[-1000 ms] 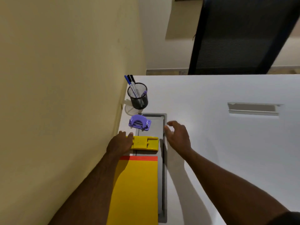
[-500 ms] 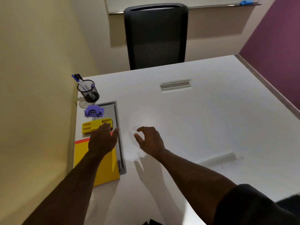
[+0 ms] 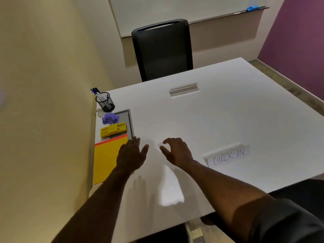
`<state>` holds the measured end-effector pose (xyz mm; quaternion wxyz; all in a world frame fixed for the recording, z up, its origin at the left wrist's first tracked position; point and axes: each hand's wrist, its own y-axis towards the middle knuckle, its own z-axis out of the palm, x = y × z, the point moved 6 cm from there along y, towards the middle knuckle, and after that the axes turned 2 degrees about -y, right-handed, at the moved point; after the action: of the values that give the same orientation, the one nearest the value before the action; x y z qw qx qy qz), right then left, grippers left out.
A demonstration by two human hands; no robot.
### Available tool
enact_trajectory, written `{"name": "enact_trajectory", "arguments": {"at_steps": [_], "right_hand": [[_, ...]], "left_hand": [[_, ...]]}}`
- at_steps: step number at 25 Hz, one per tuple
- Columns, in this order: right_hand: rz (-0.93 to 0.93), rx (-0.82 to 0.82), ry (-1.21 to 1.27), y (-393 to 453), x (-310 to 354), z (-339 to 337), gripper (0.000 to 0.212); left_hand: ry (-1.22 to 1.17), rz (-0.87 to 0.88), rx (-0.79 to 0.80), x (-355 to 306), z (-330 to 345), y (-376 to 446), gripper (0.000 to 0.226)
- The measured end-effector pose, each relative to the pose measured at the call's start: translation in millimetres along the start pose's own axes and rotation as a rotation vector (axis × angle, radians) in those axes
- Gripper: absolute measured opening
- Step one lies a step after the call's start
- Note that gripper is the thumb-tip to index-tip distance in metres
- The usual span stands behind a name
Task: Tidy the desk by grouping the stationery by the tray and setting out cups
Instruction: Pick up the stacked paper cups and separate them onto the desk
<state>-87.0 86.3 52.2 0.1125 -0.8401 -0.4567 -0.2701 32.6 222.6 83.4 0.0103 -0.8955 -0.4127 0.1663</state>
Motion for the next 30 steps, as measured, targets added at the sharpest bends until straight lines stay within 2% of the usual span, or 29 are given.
{"name": "enact_trajectory", "arguments": {"at_steps": [6,11,16,19,20,22,26,27,30], "right_hand": [[0.007,0.013,-0.024,-42,11,-18,0.043],[0.044,0.036,-0.017,-83,21,-16,0.043],[-0.010,0.186,-0.042,-136,53,31,0.043],[-0.076,0.302,-0.057,-152,81,64,0.043],[-0.114,0.323,-0.059,-154,91,73,0.043],[-0.215,0.335,-0.065,-152,113,91,0.045],[-0.387,0.363,-0.141,-136,155,130,0.060],[-0.422,0.385,-0.173,-130,165,141,0.061],[-0.507,0.426,-0.236,-113,186,167,0.057]], "left_hand": [[0.087,0.041,-0.060,1,-1,-53,0.064],[0.185,-0.140,-0.078,62,-3,-105,0.069],[-0.082,-0.298,-0.244,116,9,-170,0.078],[-0.185,-0.400,-0.348,131,36,-207,0.061],[-0.187,-0.421,-0.329,137,48,-215,0.054],[-0.129,-0.403,-0.152,148,77,-222,0.049],[-0.044,-0.298,0.409,165,135,-227,0.068],[-0.056,-0.297,0.493,167,140,-229,0.072],[-0.091,-0.324,0.545,173,143,-227,0.071]]}}
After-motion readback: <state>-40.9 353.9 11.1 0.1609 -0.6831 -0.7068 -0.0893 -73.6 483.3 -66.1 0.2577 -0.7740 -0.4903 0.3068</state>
